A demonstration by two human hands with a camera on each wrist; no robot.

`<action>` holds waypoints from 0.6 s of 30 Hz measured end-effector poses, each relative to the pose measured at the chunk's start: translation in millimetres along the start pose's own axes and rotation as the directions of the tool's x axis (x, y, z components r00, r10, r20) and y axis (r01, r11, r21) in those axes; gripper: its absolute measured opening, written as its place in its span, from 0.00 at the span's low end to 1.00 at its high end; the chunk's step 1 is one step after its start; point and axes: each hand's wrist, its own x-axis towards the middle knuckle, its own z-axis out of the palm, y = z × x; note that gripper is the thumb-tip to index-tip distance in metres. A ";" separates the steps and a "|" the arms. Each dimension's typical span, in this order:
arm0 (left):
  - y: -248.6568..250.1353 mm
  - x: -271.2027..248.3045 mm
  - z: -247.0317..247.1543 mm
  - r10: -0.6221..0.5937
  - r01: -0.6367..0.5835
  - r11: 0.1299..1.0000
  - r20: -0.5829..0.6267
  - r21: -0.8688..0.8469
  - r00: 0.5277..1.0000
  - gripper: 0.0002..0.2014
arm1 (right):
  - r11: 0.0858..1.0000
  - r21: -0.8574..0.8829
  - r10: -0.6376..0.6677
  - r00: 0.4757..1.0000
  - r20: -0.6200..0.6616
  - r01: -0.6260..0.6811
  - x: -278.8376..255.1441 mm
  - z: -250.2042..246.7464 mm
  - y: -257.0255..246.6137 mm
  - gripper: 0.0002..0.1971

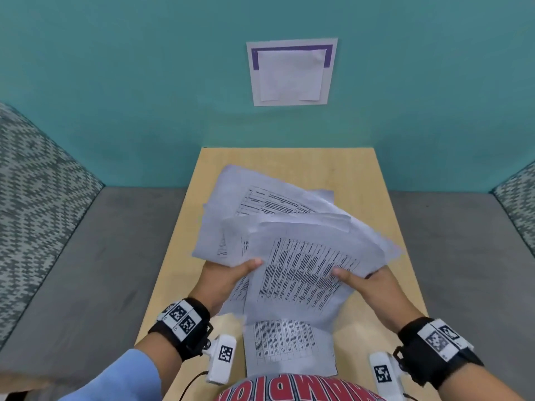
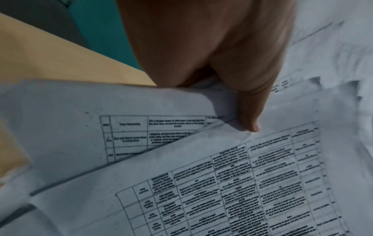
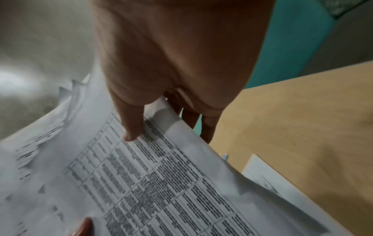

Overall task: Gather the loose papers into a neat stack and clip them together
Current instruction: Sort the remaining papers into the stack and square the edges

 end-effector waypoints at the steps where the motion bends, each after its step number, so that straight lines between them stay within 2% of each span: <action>1: 4.3 0.5 -0.2 0.023 -0.023 1.000 0.005 -0.002 1.000 0.25 | 0.999 0.023 -0.031 0.999 -0.037 0.032 0.5 -3.0 -8.1 0.20; 3: 11.8 0.4 -2.0 0.063 -0.063 0.998 -0.007 0.001 0.998 0.22 | 0.990 0.045 -0.127 0.982 -0.140 0.134 1.5 -13.4 -21.5 0.25; 4: 14.8 0.8 -3.0 0.078 -0.078 0.997 -0.004 -0.005 0.997 0.21 | 0.980 0.037 -0.183 0.964 -0.191 0.194 1.8 -17.9 -29.3 0.24; 7: 14.8 5.1 -8.3 0.110 -0.110 0.994 0.003 -0.024 0.994 0.22 | 0.941 -0.072 -0.339 0.915 -0.221 0.331 2.9 -27.6 -46.6 0.07; 10: 18.0 4.2 -7.9 0.071 -0.070 0.996 0.026 -0.046 0.997 0.22 | 0.920 -0.182 -0.381 0.899 -0.215 0.346 5.5 -33.9 -53.5 0.07; 12: 22.7 3.5 -8.0 0.034 -0.032 0.999 0.051 -0.040 0.998 0.11 | 0.942 -0.131 -0.330 0.919 -0.214 0.308 7.3 -34.4 -52.1 0.07; 13: 25.7 3.1 -8.0 0.023 -0.020 0.999 0.068 -0.042 0.997 0.03 | 0.962 -0.045 -0.272 0.940 -0.206 0.268 7.8 -34.7 -49.7 0.08; 14: 29.2 2.8 -8.0 0.022 -0.017 0.998 0.076 -0.059 0.997 0.01 | 0.975 0.058 -0.202 0.960 -0.192 0.216 8.4 -34.9 -47.0 0.12; 17: 37.9 6.3 -7.8 0.022 -0.006 0.987 0.095 -0.159 0.995 0.21 | 0.975 0.203 -0.060 0.986 -0.154 0.091 7.6 -30.6 -37.4 0.21; 18: 40.3 7.6 -8.6 0.020 -0.003 0.982 0.092 -0.188 0.996 0.22 | 0.973 0.223 -0.036 0.990 -0.133 0.066 6.3 -27.1 -33.3 0.21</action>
